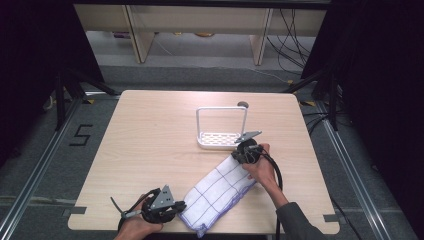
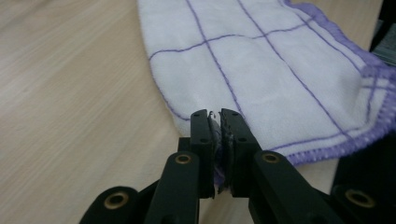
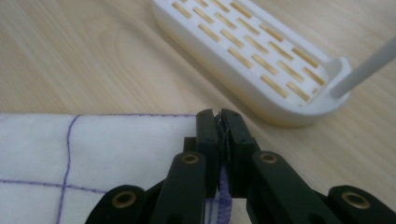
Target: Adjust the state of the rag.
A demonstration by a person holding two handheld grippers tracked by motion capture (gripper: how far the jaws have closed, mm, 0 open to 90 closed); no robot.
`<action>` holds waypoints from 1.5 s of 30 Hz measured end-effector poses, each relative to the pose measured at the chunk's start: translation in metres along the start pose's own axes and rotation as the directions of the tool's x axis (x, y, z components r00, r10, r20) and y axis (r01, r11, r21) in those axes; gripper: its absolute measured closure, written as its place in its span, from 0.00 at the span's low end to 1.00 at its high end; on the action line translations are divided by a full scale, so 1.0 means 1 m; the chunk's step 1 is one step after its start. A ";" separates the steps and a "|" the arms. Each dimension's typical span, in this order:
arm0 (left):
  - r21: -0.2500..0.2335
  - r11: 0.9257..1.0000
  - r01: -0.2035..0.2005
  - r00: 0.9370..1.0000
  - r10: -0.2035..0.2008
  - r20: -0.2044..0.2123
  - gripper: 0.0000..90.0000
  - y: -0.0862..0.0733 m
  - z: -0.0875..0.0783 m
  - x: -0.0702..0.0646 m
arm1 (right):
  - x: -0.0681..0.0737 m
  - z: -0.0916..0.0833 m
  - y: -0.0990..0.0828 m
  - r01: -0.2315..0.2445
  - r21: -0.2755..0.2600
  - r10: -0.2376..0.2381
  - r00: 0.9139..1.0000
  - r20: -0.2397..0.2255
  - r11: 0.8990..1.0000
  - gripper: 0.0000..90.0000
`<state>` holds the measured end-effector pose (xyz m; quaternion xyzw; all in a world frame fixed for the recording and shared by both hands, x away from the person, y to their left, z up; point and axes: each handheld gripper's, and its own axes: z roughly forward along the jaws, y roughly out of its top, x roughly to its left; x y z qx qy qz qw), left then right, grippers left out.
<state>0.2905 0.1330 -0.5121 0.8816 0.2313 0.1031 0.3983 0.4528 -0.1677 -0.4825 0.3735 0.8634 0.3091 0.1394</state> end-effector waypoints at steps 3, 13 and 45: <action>-0.014 1.000 -0.012 1.000 0.012 0.008 0.93 0.001 0.002 -0.008 | 0.005 0.004 0.007 0.022 0.005 -0.022 1.000 0.002 1.000 0.96; -0.032 0.999 -0.024 0.998 0.026 0.056 0.92 0.005 0.007 -0.029 | 0.013 0.021 0.023 0.090 0.007 -0.090 0.995 -0.034 0.996 0.96; -0.113 0.975 0.194 0.976 -0.204 -0.082 0.51 0.080 0.069 0.094 | -0.005 -0.041 -0.034 -0.164 0.018 0.163 0.985 0.047 0.986 0.56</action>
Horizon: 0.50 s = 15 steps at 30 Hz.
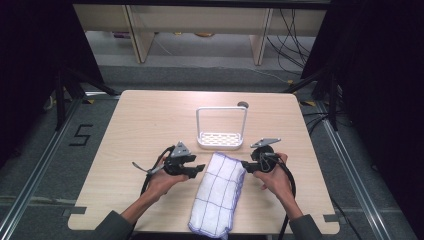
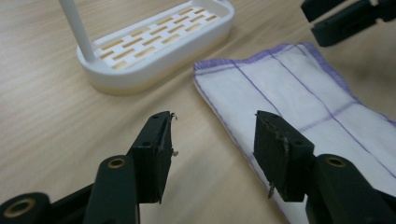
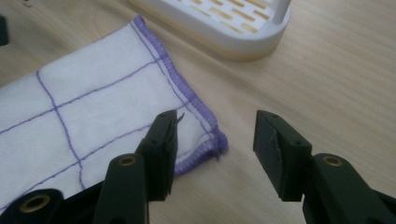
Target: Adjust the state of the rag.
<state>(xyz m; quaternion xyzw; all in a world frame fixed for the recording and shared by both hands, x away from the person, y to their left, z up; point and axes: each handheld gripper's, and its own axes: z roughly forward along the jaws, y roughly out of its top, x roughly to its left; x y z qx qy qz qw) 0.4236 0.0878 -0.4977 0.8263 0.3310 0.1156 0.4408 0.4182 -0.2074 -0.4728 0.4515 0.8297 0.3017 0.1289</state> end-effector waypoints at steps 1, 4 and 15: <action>0.013 1.000 0.002 1.000 -0.002 -0.007 0.50 0.003 0.006 0.002 | -0.001 0.002 -0.001 -0.003 -0.002 0.003 1.000 0.007 1.000 0.56; 0.027 1.000 0.007 1.000 -0.006 -0.005 0.51 0.011 0.022 0.004 | -0.002 0.008 -0.003 -0.006 0.004 0.006 1.000 0.006 1.000 0.56; 0.052 0.998 -0.023 1.000 0.022 0.013 0.65 0.019 0.058 0.001 | 0.000 0.025 -0.004 0.025 0.041 -0.024 1.000 -0.017 0.999 0.75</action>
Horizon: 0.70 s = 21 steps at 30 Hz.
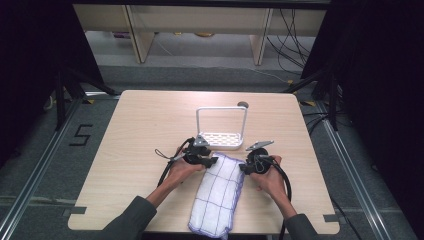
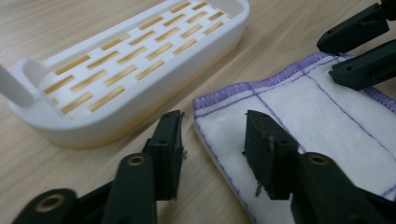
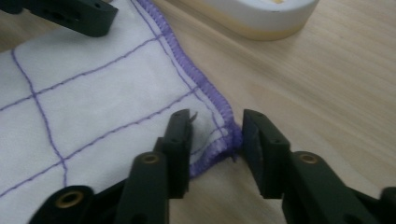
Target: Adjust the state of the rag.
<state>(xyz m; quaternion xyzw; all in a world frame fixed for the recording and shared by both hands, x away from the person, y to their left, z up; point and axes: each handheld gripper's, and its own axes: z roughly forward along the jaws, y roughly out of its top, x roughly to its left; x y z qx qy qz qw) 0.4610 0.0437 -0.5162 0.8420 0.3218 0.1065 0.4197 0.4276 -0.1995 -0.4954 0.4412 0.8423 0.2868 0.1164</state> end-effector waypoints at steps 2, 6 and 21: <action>0.006 1.000 0.007 1.000 -0.007 0.002 0.72 0.000 0.001 -0.001 | -0.001 0.002 0.001 -0.022 -0.021 0.022 1.000 -0.016 1.000 0.85; -0.008 1.000 0.005 1.000 -0.005 -0.009 0.88 -0.001 0.000 0.000 | -0.004 0.005 0.004 -0.027 -0.027 0.026 0.999 -0.035 0.999 0.92; -0.062 0.998 0.030 0.998 -0.033 -0.058 0.96 -0.007 -0.019 0.019 | 0.001 0.024 0.036 0.037 -0.056 -0.040 0.998 -0.039 0.998 0.95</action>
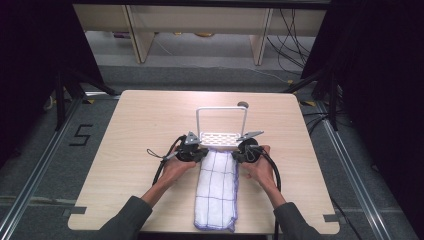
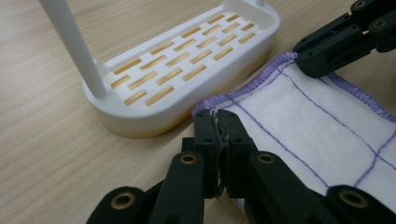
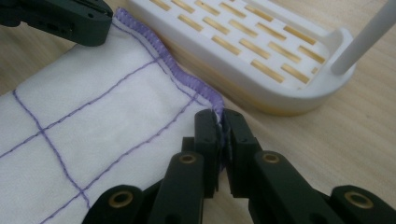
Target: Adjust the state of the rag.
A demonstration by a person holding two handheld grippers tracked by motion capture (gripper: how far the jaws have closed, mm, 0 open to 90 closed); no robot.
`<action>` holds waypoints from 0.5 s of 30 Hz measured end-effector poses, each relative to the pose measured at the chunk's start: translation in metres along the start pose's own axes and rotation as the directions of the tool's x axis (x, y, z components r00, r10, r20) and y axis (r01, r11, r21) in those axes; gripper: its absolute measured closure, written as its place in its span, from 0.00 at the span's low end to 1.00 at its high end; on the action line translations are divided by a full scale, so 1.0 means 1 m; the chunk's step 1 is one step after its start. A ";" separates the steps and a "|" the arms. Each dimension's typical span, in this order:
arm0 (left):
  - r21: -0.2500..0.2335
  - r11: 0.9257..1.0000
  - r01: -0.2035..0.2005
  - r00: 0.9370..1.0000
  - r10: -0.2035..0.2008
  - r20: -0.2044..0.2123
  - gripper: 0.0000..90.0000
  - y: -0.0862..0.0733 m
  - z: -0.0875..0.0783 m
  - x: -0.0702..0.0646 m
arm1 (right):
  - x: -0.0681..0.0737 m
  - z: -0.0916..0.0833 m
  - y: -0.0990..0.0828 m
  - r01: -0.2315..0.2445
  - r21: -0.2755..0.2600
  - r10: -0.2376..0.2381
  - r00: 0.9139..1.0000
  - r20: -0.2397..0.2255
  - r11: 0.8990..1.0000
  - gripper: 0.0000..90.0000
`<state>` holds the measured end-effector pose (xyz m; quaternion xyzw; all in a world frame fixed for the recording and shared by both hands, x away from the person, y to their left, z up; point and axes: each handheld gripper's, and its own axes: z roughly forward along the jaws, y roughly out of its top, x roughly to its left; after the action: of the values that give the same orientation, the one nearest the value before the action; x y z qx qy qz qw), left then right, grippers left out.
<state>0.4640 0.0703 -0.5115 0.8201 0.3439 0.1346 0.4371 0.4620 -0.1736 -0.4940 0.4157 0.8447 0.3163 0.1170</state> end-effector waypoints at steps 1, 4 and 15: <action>0.001 1.000 0.001 1.000 -0.001 0.012 0.96 0.000 -0.001 0.001 | 0.001 0.001 0.000 -0.008 -0.016 0.008 1.000 -0.002 1.000 0.95; -0.010 1.000 -0.001 1.000 0.001 0.002 0.96 0.000 -0.001 0.001 | 0.002 -0.002 0.002 -0.019 -0.011 0.019 1.000 -0.004 1.000 0.95; -0.034 0.999 0.008 1.000 -0.007 0.025 0.96 0.005 -0.009 0.002 | 0.003 -0.013 0.007 0.012 -0.079 -0.013 1.000 -0.014 0.997 0.95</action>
<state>0.4631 0.0758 -0.5022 0.8127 0.3393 0.1286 0.4558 0.4587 -0.1741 -0.4797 0.4033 0.8349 0.3516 0.1292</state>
